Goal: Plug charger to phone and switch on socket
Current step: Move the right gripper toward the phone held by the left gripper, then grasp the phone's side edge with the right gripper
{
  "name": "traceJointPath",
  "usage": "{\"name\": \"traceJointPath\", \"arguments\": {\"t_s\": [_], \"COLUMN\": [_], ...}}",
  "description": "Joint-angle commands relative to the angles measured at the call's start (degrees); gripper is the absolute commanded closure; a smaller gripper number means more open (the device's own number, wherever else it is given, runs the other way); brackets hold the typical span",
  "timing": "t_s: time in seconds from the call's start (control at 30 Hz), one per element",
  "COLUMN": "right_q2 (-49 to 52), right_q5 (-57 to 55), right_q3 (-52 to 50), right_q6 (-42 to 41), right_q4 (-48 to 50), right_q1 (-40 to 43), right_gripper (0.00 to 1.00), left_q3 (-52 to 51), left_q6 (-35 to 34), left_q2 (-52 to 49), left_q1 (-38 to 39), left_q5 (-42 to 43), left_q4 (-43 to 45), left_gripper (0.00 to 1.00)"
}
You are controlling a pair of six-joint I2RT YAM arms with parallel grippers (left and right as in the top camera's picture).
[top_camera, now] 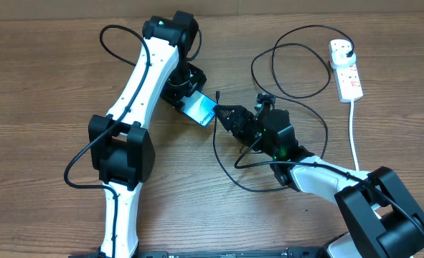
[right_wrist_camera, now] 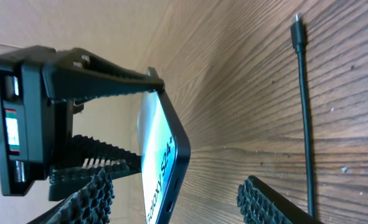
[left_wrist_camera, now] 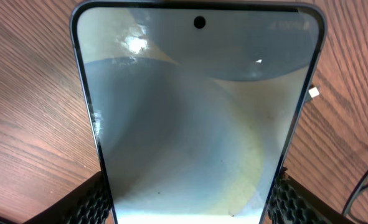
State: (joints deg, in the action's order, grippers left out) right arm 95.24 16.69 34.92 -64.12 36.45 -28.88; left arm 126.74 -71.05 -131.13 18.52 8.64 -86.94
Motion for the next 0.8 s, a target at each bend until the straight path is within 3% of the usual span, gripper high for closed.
{"name": "traceJointPath", "arguments": {"t_s": [0.0, 0.17, 0.77], "right_q2": [0.04, 0.04, 0.04], "right_q5": [-2.47, -3.06, -3.17], "right_q3": [0.85, 0.85, 0.85], "right_q6": [-0.44, -0.44, -0.42], "right_q4": [0.66, 0.76, -0.11], "right_q1": [-0.52, -0.70, -1.11], "right_gripper": [0.38, 0.47, 0.59], "left_q3": [1.27, 1.27, 1.25], "left_q6": [-0.96, -0.94, -1.42], "left_q2": [0.66, 0.66, 0.63], "left_q1": [0.28, 0.72, 9.16], "left_q5": [2.73, 4.42, 4.28], "left_q4": [-0.24, -0.98, 1.79], "left_gripper": [0.96, 0.96, 0.96]}}
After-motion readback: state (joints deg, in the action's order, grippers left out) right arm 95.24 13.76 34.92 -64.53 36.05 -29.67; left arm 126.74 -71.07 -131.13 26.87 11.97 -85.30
